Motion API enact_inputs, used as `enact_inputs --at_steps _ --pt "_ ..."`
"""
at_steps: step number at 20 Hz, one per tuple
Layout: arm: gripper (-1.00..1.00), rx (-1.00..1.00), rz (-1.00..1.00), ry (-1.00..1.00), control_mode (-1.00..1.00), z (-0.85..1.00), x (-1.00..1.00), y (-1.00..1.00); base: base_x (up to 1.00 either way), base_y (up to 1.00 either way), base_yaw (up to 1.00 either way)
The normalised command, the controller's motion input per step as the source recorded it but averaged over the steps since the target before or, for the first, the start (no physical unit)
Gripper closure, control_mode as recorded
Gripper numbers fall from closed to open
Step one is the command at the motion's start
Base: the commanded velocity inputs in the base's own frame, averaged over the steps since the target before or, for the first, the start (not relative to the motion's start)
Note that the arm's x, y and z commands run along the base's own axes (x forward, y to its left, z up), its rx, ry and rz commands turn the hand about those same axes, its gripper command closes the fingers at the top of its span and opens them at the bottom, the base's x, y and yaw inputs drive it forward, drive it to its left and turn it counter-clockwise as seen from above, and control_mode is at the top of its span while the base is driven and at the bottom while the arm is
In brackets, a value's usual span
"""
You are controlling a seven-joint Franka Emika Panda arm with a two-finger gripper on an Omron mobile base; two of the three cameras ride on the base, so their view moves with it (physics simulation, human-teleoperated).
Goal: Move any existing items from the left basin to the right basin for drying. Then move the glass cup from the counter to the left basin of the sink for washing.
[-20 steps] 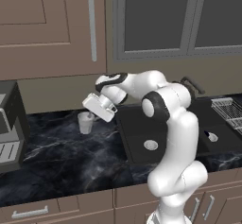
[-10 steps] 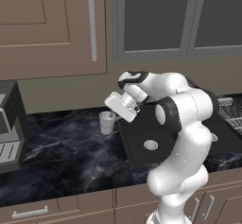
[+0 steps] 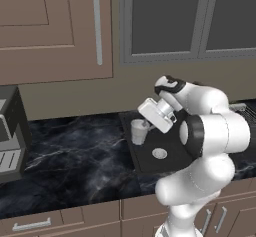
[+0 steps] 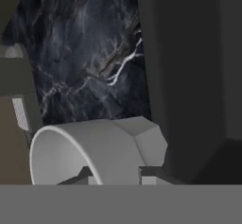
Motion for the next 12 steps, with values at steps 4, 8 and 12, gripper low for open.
enact_inputs --at_steps 4,8,12 --pt "1.00 -0.06 -0.06 0.00 -1.00 0.06 -0.30 -0.99 0.00 0.00 0.00" --pt "1.00 -0.09 0.00 0.01 -1.00 0.00 -0.02 -0.90 0.00 0.00 0.00" --pt "1.00 -0.11 0.00 0.03 -1.00 -0.14 0.01 -0.61 0.00 0.00 0.00"
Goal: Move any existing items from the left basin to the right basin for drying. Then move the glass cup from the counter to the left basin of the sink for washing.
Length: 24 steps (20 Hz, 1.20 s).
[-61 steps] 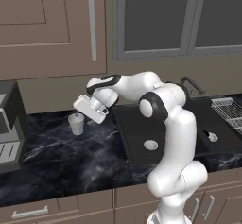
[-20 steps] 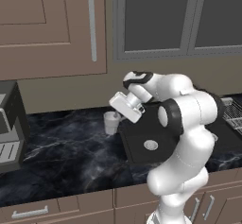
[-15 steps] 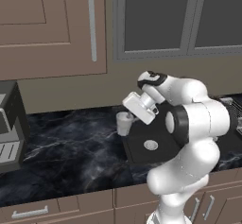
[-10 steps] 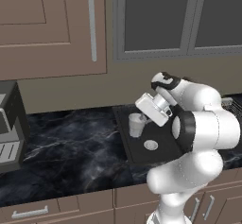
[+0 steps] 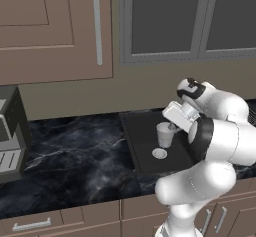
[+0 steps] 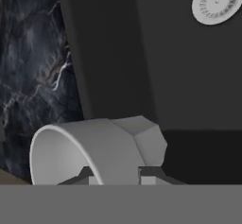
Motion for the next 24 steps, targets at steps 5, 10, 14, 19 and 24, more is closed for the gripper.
enact_inputs --at_steps 5,10,14,19,24 --pt "1.00 -0.05 0.00 0.04 -1.00 -0.36 0.13 -0.12 0.00 0.00 0.00" --pt "1.00 0.00 0.07 0.00 -1.00 -0.61 0.07 0.00 0.00 0.00 0.00" --pt "1.00 0.00 0.07 0.00 -1.00 -0.69 0.11 0.00 0.00 0.00 0.00" --pt "1.00 0.00 0.03 -0.02 -1.00 -0.59 0.16 0.00 0.00 0.00 0.00" --pt "1.00 0.00 0.02 -0.09 -1.00 -0.31 0.18 0.00 0.00 0.00 0.00"
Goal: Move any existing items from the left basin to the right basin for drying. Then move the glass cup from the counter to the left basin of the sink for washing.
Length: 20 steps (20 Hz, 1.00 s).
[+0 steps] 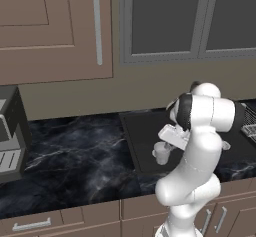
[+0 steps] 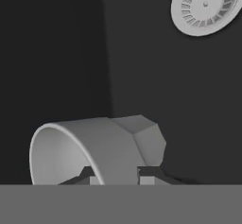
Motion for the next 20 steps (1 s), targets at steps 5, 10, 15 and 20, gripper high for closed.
enact_inputs --at_steps 5,10,15,20 --pt "1.00 -0.02 0.01 -0.11 -1.00 -0.20 0.24 0.00 0.00 0.00 0.00" --pt "1.00 0.00 0.01 -0.10 -1.00 -0.21 0.22 0.00 0.00 0.00 0.00" --pt "1.00 0.00 0.01 -0.03 -1.00 -0.22 0.20 0.00 0.00 0.00 0.00" --pt "1.00 0.00 0.01 0.00 -1.00 -0.21 0.18 0.00 0.00 0.00 0.00"
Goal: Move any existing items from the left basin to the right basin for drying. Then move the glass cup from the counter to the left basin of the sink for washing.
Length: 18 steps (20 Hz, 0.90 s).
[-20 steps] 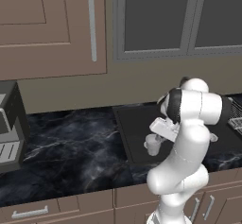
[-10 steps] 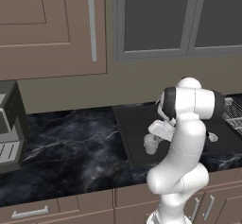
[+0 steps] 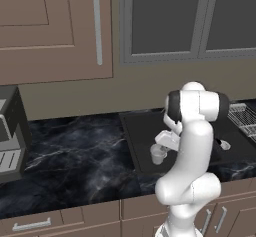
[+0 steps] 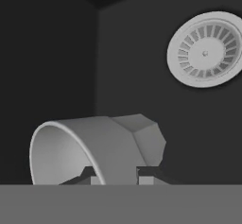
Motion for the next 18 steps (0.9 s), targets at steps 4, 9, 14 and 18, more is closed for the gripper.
enact_inputs --at_steps 4,9,14,18 --pt "1.00 0.00 0.01 0.00 -1.00 -0.17 0.15 0.00 0.00 0.00 0.00" --pt "1.00 0.00 0.01 0.00 -1.00 -0.16 0.16 -0.04 0.00 0.00 0.00" --pt "1.00 0.00 0.01 0.00 -1.00 -0.18 0.20 -0.03 0.00 0.00 0.00" --pt "1.00 0.00 0.02 0.00 -1.00 -0.26 0.21 -0.05 0.00 0.00 0.00"
